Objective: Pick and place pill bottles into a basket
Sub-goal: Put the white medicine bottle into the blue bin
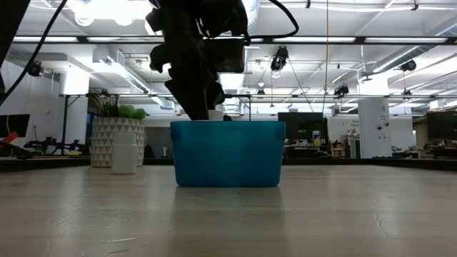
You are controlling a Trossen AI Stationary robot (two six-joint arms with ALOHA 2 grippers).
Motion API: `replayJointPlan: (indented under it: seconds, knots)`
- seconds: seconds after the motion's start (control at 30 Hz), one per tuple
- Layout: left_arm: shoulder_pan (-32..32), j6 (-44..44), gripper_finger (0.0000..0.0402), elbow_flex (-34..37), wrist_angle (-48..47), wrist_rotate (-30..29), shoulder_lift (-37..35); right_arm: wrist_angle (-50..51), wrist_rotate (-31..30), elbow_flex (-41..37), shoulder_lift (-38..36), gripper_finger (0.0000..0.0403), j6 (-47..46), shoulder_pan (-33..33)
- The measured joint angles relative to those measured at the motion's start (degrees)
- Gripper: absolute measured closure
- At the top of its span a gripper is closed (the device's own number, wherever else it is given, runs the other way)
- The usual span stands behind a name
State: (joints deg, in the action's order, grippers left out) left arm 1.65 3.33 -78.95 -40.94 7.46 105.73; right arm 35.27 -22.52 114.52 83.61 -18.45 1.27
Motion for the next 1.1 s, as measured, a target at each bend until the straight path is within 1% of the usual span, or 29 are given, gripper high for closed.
replayJointPlan:
  seconds: [0.2, 0.33, 0.57, 0.77, 1.1]
  knots:
    - [0.0, -0.07, 0.0172, 0.86, 0.02, 0.01, 0.0, 0.02, 0.07, -0.02, -0.01, 0.0193, -1.03, -0.01]
    - [0.0, -1.94, 0.0156, 1.37, -0.1, 0.06, 0.0, 0.02, 0.09, -0.05, -0.02, 0.0193, -1.05, 0.01]
    - [0.0, -3.06, 0.0153, 1.07, -0.42, 0.07, -0.61, 0.02, 0.09, -0.07, -0.02, 0.0193, -0.88, 0.01]
    - [0.0, -4.7, 0.0153, 0.19, -0.31, -0.47, -3.18, 0.0, 0.08, -0.04, -0.02, 0.0193, -0.86, -0.01]
    - [-0.04, -8.72, 0.0153, -0.63, -4.6, -1.05, -9.19, -0.46, -0.2, 0.02, -0.04, 0.0193, -0.42, -0.14]
